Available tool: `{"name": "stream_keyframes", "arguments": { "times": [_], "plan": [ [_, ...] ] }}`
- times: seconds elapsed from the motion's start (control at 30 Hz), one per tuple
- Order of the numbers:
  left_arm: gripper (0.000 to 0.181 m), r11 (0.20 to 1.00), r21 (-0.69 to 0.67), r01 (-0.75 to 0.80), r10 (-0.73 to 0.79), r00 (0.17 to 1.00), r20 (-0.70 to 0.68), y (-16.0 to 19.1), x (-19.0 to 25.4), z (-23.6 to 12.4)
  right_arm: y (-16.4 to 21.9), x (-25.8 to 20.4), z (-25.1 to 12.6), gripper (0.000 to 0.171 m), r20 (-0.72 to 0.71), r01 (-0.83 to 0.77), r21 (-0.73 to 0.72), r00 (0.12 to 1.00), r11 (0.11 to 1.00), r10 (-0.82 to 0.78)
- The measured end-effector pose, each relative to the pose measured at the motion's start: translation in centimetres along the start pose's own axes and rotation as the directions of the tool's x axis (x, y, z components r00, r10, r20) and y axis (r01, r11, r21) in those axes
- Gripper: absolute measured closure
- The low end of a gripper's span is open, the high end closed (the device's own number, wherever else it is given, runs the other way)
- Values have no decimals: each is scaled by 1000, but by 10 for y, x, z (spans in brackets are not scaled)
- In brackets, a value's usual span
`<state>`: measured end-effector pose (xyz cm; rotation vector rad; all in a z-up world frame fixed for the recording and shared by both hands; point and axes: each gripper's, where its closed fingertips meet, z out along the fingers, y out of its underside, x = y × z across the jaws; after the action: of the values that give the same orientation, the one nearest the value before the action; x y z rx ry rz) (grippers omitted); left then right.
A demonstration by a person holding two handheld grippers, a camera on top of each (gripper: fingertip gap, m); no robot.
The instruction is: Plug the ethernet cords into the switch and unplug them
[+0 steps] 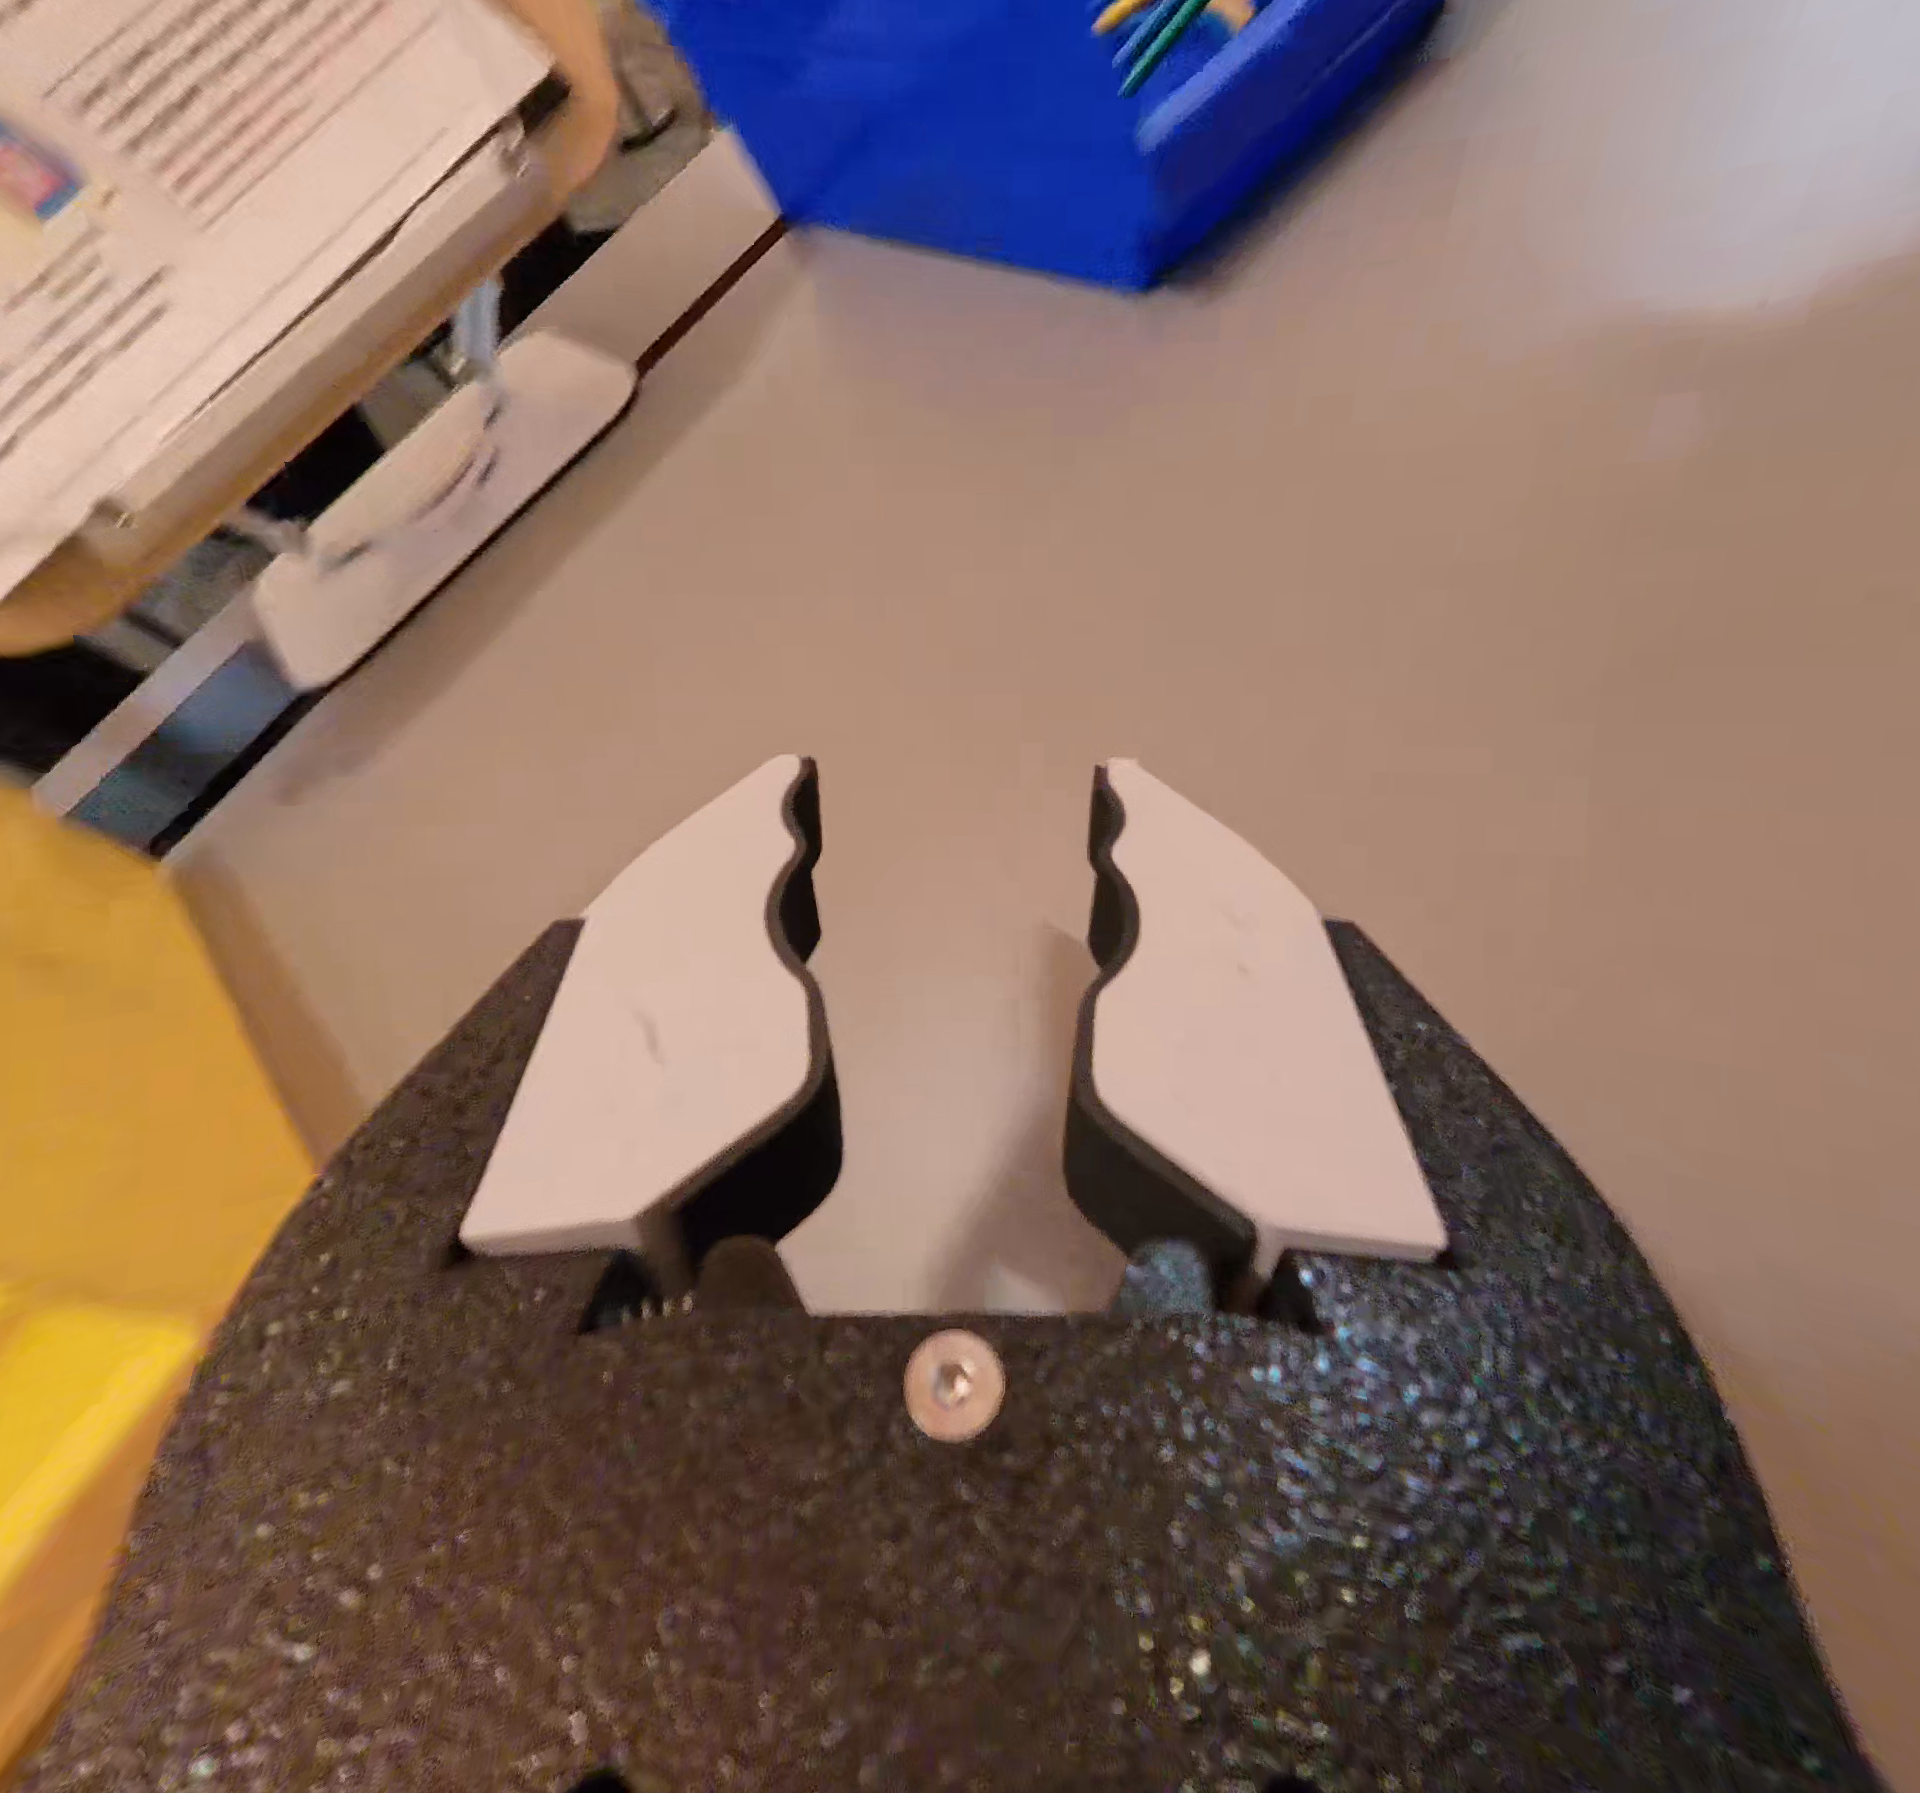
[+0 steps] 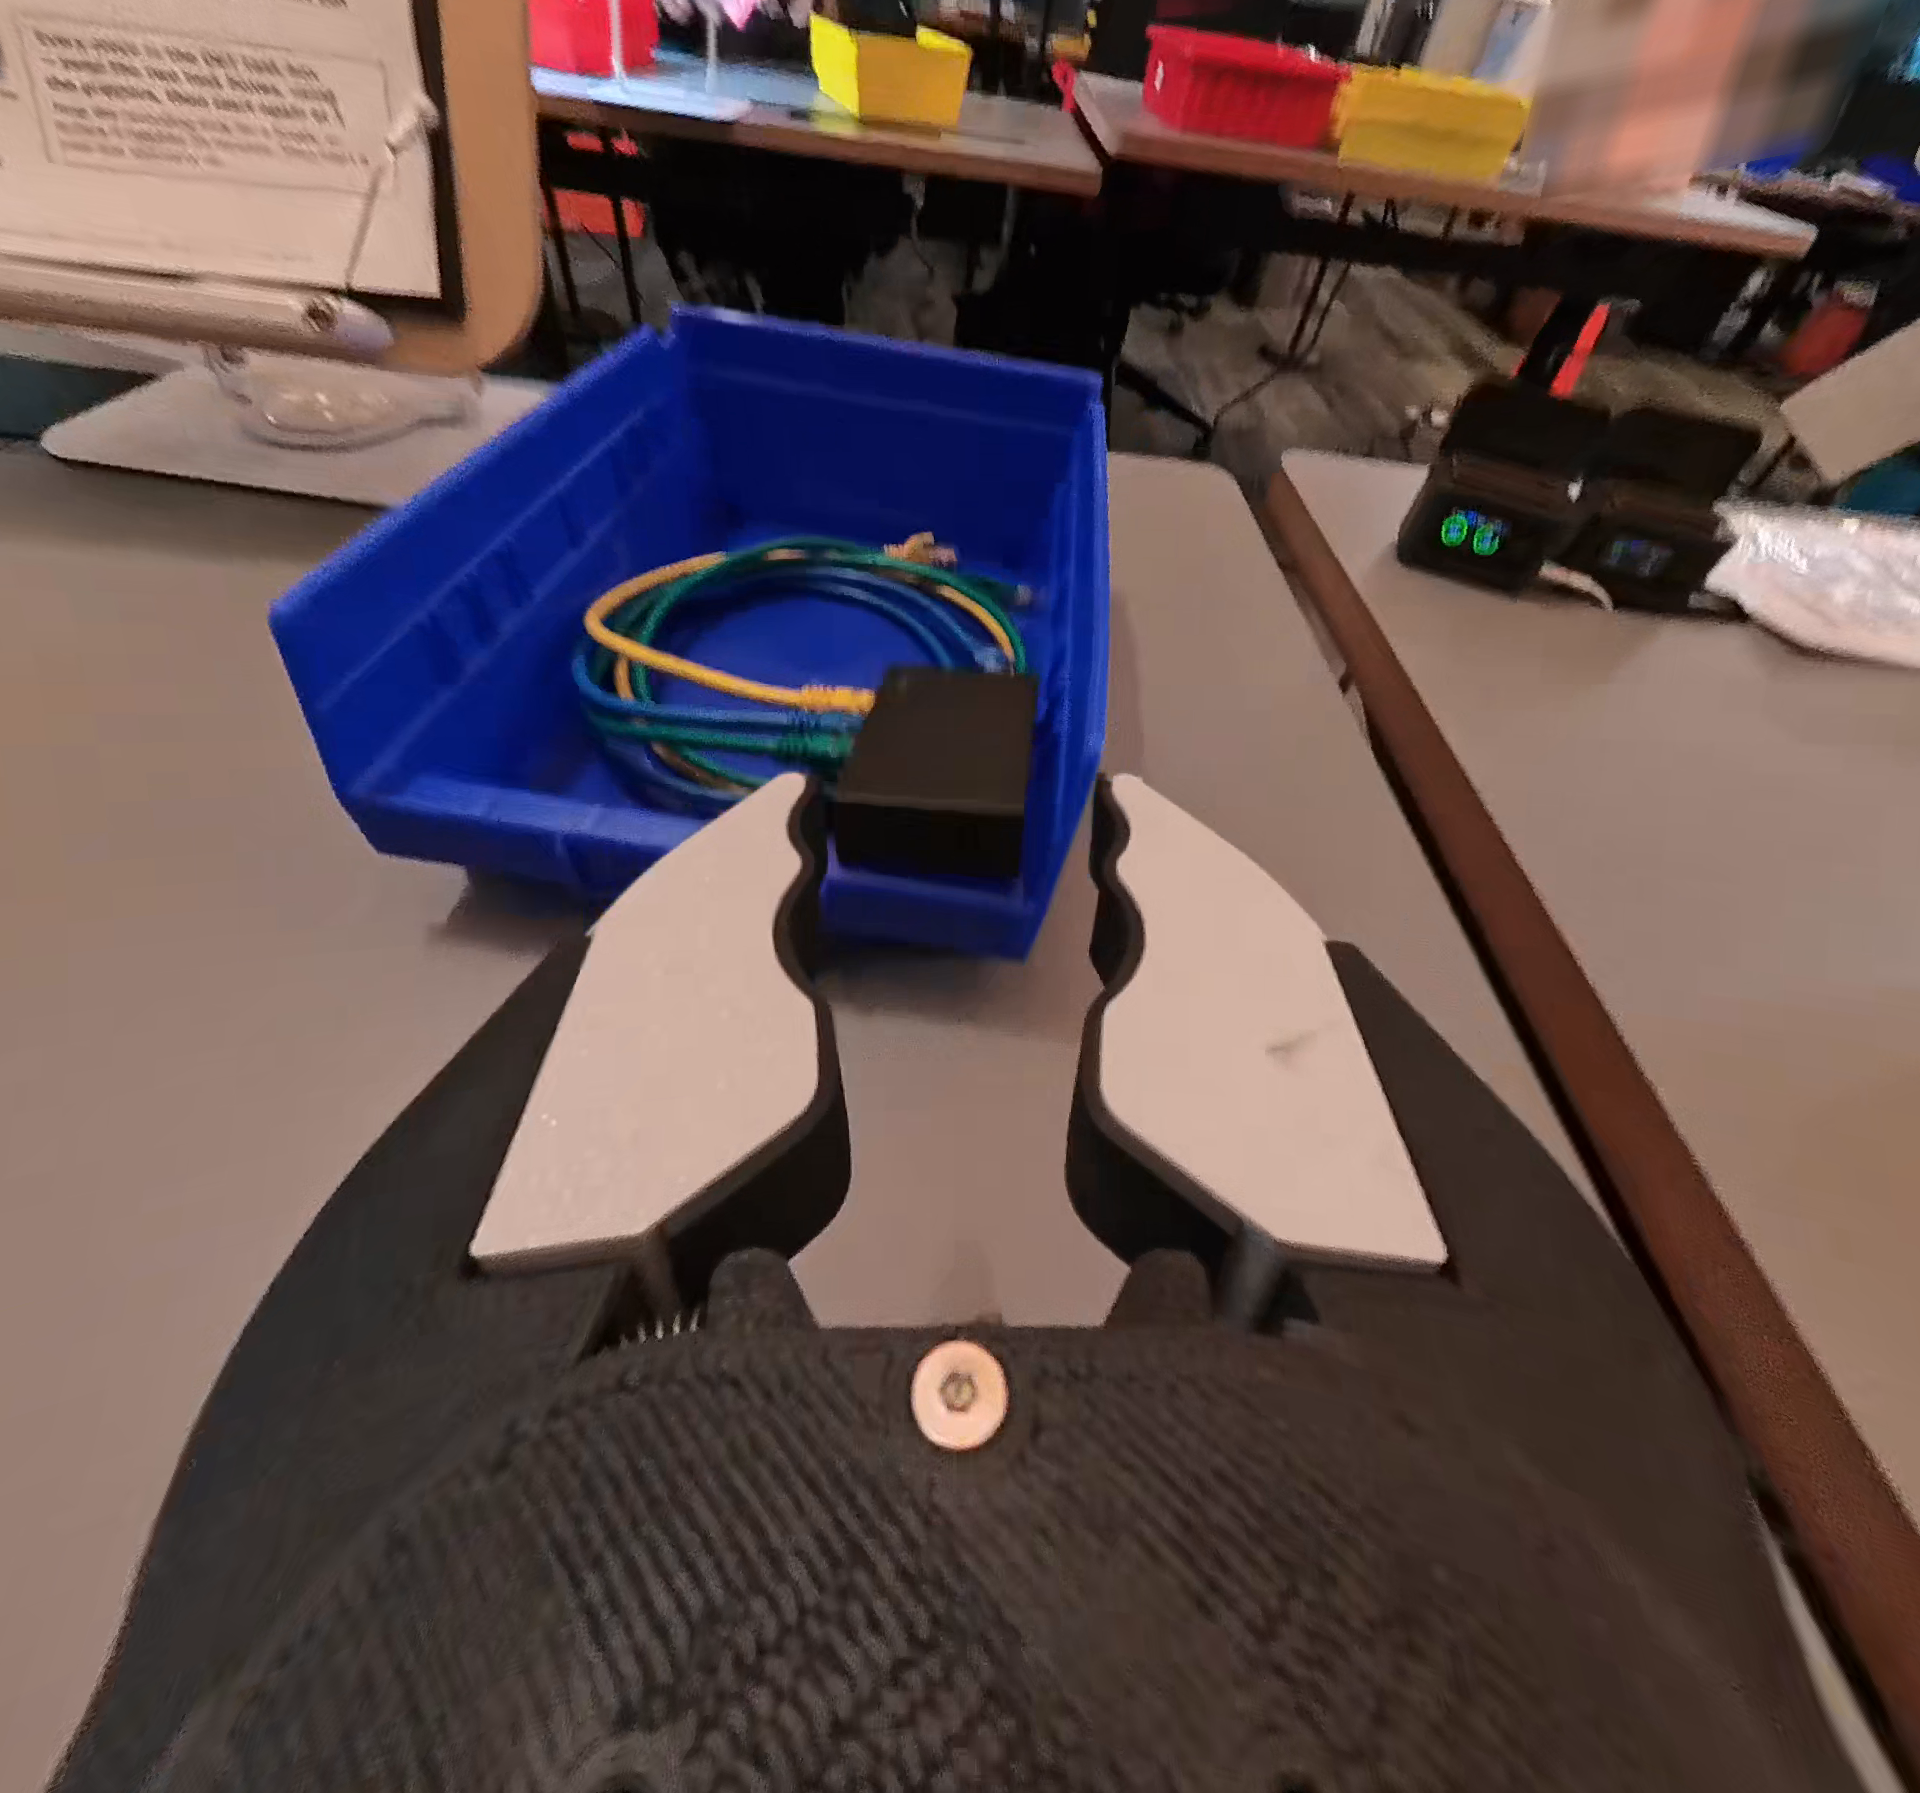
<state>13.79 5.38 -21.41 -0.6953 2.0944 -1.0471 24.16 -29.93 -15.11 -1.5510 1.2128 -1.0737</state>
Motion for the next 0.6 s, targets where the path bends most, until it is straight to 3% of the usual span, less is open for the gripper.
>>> {"name": "stream_keyframes", "arguments": {
  "times": [0.13,0.27,0.37,0.6],
  "plan": [
    [127,989,39,140,-133,981,-143,-49,21,35,29,-4,-4,122,-15,-59,-15,998,998,58],
    [119,960,58,272,-259,950,-175,-95,30,89,21,-18,-2,120,32,-79,1,996,997,79],
    [110,951,-23,308,-308,941,-141,-113,37,139,13,-20,0,113,-24,-32,19,999,999,33],
    [105,931,-60,360,-348,925,150,-132,16,219,30,-15,12,85,-115,-37,-64,993,997,29]
  ]
}}
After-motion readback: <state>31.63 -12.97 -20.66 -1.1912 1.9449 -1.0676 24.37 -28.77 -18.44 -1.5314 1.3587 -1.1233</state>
